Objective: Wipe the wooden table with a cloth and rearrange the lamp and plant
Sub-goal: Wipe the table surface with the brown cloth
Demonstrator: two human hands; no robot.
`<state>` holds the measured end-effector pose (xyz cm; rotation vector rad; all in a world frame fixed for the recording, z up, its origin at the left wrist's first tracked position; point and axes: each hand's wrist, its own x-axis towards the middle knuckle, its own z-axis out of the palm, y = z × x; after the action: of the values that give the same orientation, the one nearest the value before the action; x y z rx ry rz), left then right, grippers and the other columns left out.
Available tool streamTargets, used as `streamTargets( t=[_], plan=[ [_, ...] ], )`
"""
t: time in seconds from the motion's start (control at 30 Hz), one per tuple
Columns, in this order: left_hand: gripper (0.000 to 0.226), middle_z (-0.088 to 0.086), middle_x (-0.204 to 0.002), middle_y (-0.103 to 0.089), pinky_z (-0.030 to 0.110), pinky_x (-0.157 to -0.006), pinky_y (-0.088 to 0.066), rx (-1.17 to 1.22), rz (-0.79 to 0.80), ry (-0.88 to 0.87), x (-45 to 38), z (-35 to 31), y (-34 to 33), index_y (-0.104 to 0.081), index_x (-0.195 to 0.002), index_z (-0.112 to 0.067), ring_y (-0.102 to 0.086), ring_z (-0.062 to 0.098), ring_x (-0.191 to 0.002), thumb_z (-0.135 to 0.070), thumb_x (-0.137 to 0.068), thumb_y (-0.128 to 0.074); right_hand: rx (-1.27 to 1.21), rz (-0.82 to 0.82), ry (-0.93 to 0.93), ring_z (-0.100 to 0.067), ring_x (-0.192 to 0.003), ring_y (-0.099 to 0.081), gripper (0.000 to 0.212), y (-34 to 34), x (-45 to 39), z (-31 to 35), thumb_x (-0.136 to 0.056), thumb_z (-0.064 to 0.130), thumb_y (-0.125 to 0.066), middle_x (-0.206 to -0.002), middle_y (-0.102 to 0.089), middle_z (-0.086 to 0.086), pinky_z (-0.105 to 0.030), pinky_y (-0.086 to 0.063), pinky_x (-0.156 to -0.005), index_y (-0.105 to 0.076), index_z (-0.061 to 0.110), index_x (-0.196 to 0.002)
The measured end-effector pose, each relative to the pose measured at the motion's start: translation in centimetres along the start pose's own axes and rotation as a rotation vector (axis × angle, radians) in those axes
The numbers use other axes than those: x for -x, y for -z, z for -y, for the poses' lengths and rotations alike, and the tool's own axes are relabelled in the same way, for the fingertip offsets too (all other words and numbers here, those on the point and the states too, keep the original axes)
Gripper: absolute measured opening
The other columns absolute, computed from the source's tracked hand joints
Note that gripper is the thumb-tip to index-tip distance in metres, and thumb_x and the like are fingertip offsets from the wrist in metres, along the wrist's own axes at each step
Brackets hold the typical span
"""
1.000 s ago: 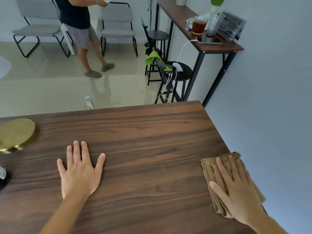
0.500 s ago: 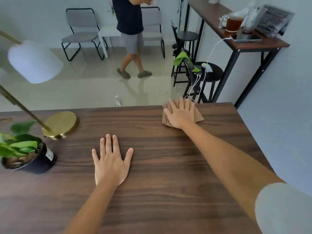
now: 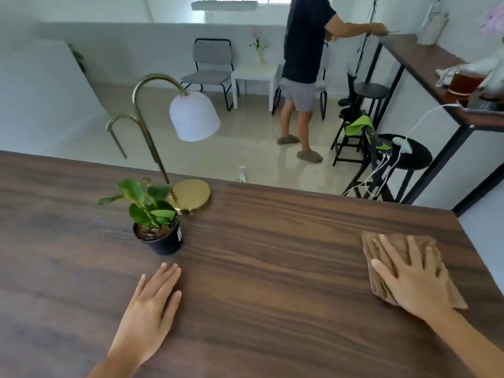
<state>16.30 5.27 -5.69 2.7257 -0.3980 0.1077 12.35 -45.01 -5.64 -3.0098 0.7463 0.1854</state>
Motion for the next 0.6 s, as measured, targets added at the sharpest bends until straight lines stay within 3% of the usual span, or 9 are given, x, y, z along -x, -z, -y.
streamTargets(
  t=[0.1, 0.2, 0.4, 0.5, 0.6],
  plan=[
    [0.077, -0.006, -0.157, -0.022, 0.039, -0.12, -0.007, -0.103, 0.022, 0.16, 2.0, 2.7, 0.3, -0.03, -0.148, -0.014, -0.003, 0.009, -0.148, -0.06, -0.089, -0.013, -0.103, 0.034, -0.142, -0.047, -0.147, 0.005, 0.075, 1.0, -6.7, 7.1, -0.076, 0.081, 0.005, -0.164, 0.01, -0.01, -0.065, 0.001, -0.116, 0.013, 0.055, -0.146],
    [0.072, -0.009, -0.159, -0.008, 0.037, -0.12, 0.001, -0.1, 0.03, 0.185, 1.9, 2.7, -0.1, -0.017, -0.151, -0.018, 0.006, 0.007, -0.148, -0.056, -0.089, -0.012, -0.075, 0.034, 0.017, -0.048, -0.146, 0.01, 0.064, 0.9, -9.9, 17.1, -0.087, 0.074, -0.002, -0.164, 0.013, -0.012, -0.067, 0.002, -0.114, 0.008, 0.054, -0.148],
    [0.068, -0.01, -0.159, -0.007, 0.034, -0.119, 0.004, -0.081, 0.017, 0.187, 1.8, 2.8, -0.2, -0.017, -0.151, -0.021, 0.006, 0.006, -0.148, -0.054, -0.091, -0.015, -0.067, 0.084, 0.35, -0.05, -0.146, 0.007, 0.055, 1.2, -11.3, 36.0, -0.095, 0.063, -0.01, -0.165, 0.004, -0.011, -0.072, 0.008, -0.111, 0.004, 0.055, -0.148],
    [0.07, -0.011, -0.158, -0.002, 0.036, -0.12, 0.003, -0.085, 0.043, 0.187, 1.8, 2.8, 0.0, -0.014, -0.151, -0.022, 0.008, 0.006, -0.147, -0.055, -0.089, -0.01, -0.059, 0.134, 0.398, -0.047, -0.147, 0.006, 0.052, 1.6, -10.6, 37.3, -0.097, 0.06, -0.011, -0.165, 0.005, -0.007, -0.071, 0.007, -0.111, 0.003, 0.056, -0.147],
    [0.073, -0.009, -0.16, -0.001, 0.039, -0.121, 0.002, -0.088, 0.066, 0.201, 1.7, 2.8, 0.2, -0.012, -0.152, -0.021, 0.01, 0.008, -0.147, -0.056, -0.088, -0.007, -0.081, 0.138, 0.469, -0.039, -0.149, 0.009, 0.051, 0.9, -6.6, 33.9, -0.097, 0.062, -0.012, -0.165, 0.007, -0.003, -0.067, 0.006, -0.114, 0.001, 0.059, -0.146]
  ],
)
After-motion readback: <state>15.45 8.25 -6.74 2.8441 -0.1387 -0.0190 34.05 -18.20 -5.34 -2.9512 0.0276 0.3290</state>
